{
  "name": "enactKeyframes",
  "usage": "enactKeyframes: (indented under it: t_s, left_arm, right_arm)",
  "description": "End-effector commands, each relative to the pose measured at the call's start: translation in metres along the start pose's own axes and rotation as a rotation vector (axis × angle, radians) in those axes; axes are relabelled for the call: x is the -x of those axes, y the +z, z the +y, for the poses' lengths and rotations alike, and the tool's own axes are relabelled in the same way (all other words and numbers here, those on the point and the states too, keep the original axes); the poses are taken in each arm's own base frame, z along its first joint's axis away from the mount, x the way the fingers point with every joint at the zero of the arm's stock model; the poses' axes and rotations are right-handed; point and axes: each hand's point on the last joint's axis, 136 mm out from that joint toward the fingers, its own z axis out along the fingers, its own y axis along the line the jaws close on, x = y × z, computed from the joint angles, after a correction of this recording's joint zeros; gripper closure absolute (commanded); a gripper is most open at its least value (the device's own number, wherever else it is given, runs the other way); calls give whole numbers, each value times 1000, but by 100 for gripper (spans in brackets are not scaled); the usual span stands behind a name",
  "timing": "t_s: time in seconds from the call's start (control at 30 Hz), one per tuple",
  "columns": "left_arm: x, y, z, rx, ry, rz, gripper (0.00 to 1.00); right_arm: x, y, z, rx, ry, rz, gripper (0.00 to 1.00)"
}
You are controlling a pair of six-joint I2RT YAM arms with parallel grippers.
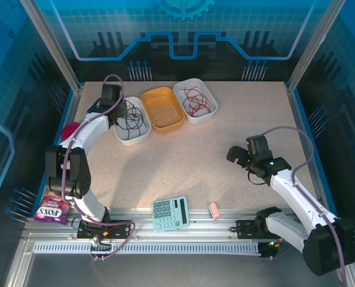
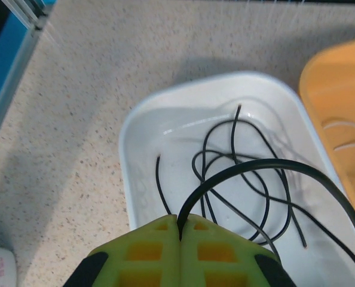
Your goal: Untangle the cables
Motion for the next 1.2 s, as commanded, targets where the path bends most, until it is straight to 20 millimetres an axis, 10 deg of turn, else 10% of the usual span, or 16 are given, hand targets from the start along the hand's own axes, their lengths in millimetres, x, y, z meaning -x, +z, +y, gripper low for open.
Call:
enactKeyframes:
  t_s: [0.0,0.63,1.17]
  left_arm:
    - [-9,12,-15,-30,70,57,100]
    - [-26,66,-5,161,368,187,99]
    - [5,43,-7,153,300,105,35]
  right_arm:
    - [7,-3,6,14,16,-4,0]
    - [6,-7,1,-8,15,-9,0]
    - [4,-8,-3,-13,15,-13,0]
